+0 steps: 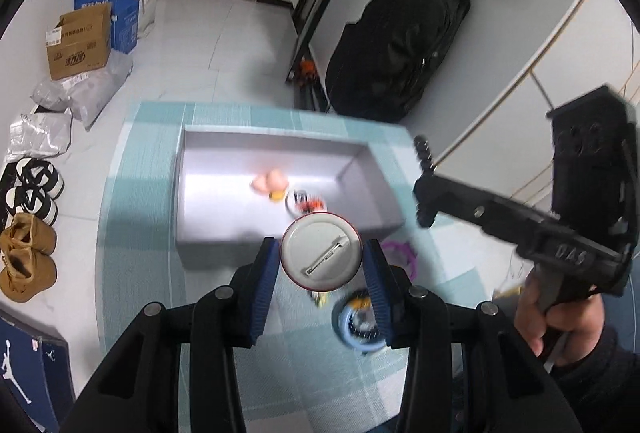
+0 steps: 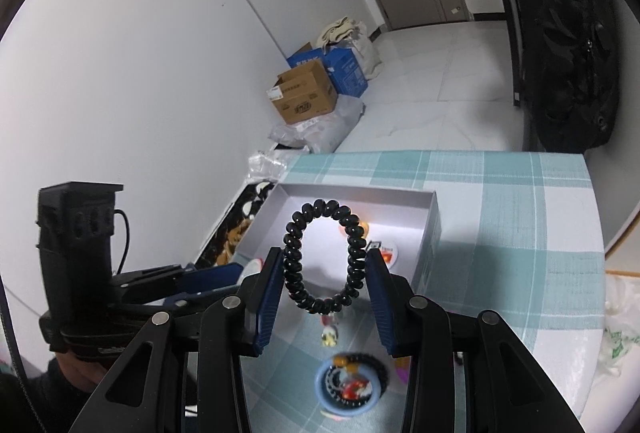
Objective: Organize jewelry
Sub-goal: 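Grasp the red-rimmed white badge with the left tool while the right tool lifts the bracelet, then carry the bracelet and badge into the white box and release both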
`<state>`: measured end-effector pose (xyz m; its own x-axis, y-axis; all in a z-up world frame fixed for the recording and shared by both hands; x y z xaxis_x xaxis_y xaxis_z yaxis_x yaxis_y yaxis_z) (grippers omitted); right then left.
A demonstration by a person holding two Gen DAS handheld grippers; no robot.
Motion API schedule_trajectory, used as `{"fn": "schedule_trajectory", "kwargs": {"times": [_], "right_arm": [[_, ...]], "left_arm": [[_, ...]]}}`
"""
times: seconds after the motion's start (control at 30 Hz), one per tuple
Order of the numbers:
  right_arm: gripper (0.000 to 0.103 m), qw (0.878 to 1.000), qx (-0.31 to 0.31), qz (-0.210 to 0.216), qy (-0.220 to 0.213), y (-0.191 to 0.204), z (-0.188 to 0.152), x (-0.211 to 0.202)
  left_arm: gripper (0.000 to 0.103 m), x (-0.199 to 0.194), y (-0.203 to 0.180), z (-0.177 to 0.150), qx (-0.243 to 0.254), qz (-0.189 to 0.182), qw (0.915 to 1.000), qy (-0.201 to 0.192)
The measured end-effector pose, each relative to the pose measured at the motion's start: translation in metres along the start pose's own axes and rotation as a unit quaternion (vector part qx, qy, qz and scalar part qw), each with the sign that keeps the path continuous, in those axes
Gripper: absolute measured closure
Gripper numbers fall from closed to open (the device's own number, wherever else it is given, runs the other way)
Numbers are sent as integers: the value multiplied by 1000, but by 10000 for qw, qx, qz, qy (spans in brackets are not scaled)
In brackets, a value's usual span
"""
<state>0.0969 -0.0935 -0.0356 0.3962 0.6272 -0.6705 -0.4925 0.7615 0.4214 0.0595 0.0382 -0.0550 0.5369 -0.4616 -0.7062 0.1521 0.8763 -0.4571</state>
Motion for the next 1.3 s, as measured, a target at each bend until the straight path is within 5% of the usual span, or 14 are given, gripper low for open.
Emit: {"fn": "schedule_trajectory", "kwargs": {"times": [0.27,0.7,1.0,1.3], "right_arm": [[63,9997,245,74,47,-8,14,20],[63,9967,584,138,538,-33,20,67],[63,9959,547,141,708,-37,22,72],[49,9977,412,67,526,-30,27,66]], "left_arm": [[66,15,21,18,-345,108,9992,-144],[66,46,32,28,-609,244,9977,155],[66,59,39,28,-920,5,9952,323],[65,59,46,31,-1166,167,9927,274]]}}
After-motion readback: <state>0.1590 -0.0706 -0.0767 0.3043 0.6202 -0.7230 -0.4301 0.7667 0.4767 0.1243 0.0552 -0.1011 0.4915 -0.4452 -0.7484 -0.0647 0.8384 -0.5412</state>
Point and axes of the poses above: each gripper's, at about its wrist camera, not at the fingertips, and x roughly the way its jaws point, y to its left, z to its top, the point moved 5 cm from there along x, roughly the way its jaws point, and after that the axes turned 4 degrees about -z, right-handed, at the moved point
